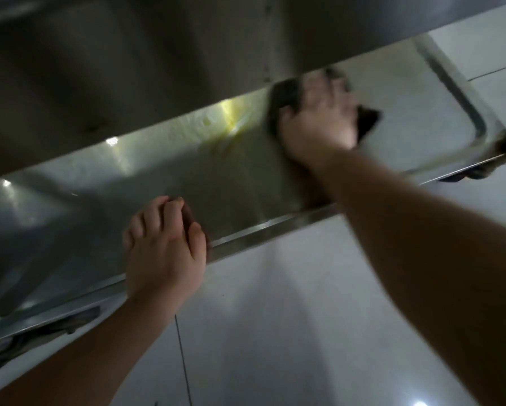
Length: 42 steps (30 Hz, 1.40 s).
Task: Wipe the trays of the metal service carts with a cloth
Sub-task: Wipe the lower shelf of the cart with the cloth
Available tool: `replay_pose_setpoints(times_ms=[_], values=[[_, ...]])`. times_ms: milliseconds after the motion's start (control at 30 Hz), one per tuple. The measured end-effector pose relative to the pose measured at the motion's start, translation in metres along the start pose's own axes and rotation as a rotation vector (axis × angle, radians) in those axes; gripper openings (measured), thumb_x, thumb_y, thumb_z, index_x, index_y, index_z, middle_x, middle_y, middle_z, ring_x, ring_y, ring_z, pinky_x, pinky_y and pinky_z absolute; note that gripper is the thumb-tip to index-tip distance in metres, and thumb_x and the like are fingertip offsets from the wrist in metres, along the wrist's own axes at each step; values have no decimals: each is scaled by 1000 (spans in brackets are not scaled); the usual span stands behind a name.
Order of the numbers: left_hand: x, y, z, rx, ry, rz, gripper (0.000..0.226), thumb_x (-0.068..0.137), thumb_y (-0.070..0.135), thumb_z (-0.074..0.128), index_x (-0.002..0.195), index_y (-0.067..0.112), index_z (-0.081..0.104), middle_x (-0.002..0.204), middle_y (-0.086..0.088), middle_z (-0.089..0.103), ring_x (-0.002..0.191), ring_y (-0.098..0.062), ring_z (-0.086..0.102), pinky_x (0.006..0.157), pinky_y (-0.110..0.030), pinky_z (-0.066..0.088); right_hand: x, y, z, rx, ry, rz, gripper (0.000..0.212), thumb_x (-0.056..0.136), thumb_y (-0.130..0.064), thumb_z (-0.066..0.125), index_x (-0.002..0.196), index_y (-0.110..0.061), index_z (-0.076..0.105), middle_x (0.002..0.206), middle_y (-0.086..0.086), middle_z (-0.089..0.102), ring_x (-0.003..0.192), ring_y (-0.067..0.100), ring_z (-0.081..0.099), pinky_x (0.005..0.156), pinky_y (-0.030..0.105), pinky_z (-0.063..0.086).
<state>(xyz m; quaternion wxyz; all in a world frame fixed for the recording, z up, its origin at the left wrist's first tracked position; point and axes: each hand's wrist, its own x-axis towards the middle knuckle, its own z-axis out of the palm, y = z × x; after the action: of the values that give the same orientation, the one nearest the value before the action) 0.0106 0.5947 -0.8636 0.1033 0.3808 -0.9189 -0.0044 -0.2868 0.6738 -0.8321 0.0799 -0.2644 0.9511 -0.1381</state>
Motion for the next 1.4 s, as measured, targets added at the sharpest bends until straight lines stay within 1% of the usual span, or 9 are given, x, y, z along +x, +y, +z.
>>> replay_pose_setpoints(times_ms=[133, 233, 333, 433, 567, 900, 1100, 1233, 1400], values=[[1, 0, -6, 15, -66, -14, 50, 96, 43, 36, 130, 11, 53, 137, -25, 52, 113, -45, 47, 95, -55, 40, -56, -85, 28, -40, -203, -565, 71, 104, -56, 35, 167, -27, 20, 176, -5, 11, 162, 21, 1, 130, 42, -2], [0, 1, -10, -22, -64, -7, 50, 95, 40, 37, 130, 10, 55, 140, -23, 51, 116, -45, 49, 96, -55, 41, -61, -55, 19, -43, -234, -715, 69, 103, -59, 38, 166, -34, 23, 175, -10, 16, 162, 16, 5, 129, 41, 0], [-1, 5, -14, -71, -28, -17, 51, 91, 38, 40, 130, 10, 60, 141, -19, 54, 116, -44, 51, 97, -54, 41, -35, 24, -6, -57, -112, -488, 66, 103, -53, 49, 163, -31, 32, 173, -2, 25, 160, 23, 16, 129, 41, 10], [-1, 8, -15, -60, -23, -22, 50, 90, 37, 43, 127, 10, 63, 138, -20, 57, 114, -44, 53, 97, -52, 41, -6, 115, -39, -52, -8, 15, 70, 101, -54, 38, 164, -25, 27, 174, 2, 19, 161, 27, 12, 129, 47, 9], [-1, 10, -15, -63, -40, -32, 47, 91, 37, 44, 125, 11, 65, 136, -18, 58, 116, -43, 54, 99, -49, 39, -10, 114, -36, -42, -33, 413, 79, 100, -55, 22, 168, -18, 8, 177, 2, -1, 162, 30, -5, 129, 53, -2], [11, -49, -46, -272, 44, -163, 30, 99, 26, 56, 125, 10, 56, 125, -17, 56, 115, -36, 51, 91, -44, 37, -111, -169, 66, -71, -177, -482, 69, 107, -52, 28, 168, -22, 16, 177, -1, 7, 162, 27, -3, 130, 49, -4], [-11, -146, -59, -92, -2, -207, 34, 99, 18, 62, 128, 2, 55, 125, -25, 55, 110, -44, 56, 87, -52, 45, -118, -175, 70, -104, -222, -800, 67, 105, -58, 34, 166, -31, 24, 174, -8, 20, 161, 18, 8, 130, 43, 0], [-34, -185, -54, -76, -90, -256, 35, 100, 24, 61, 129, 7, 53, 130, -24, 52, 119, -49, 52, 99, -62, 47, -78, -96, 41, -93, -103, -612, 67, 101, -59, 43, 162, -31, 35, 170, -4, 33, 158, 23, 22, 128, 42, 14], [-49, -207, -50, -149, -110, -305, 51, 106, 37, 52, 150, 14, 40, 157, -17, 38, 143, -40, 41, 115, -60, 38, -29, 45, 0, -68, -28, 24, 76, 90, -69, 32, 156, -31, 32, 166, 7, 34, 152, 35, 30, 123, 58, 26]])
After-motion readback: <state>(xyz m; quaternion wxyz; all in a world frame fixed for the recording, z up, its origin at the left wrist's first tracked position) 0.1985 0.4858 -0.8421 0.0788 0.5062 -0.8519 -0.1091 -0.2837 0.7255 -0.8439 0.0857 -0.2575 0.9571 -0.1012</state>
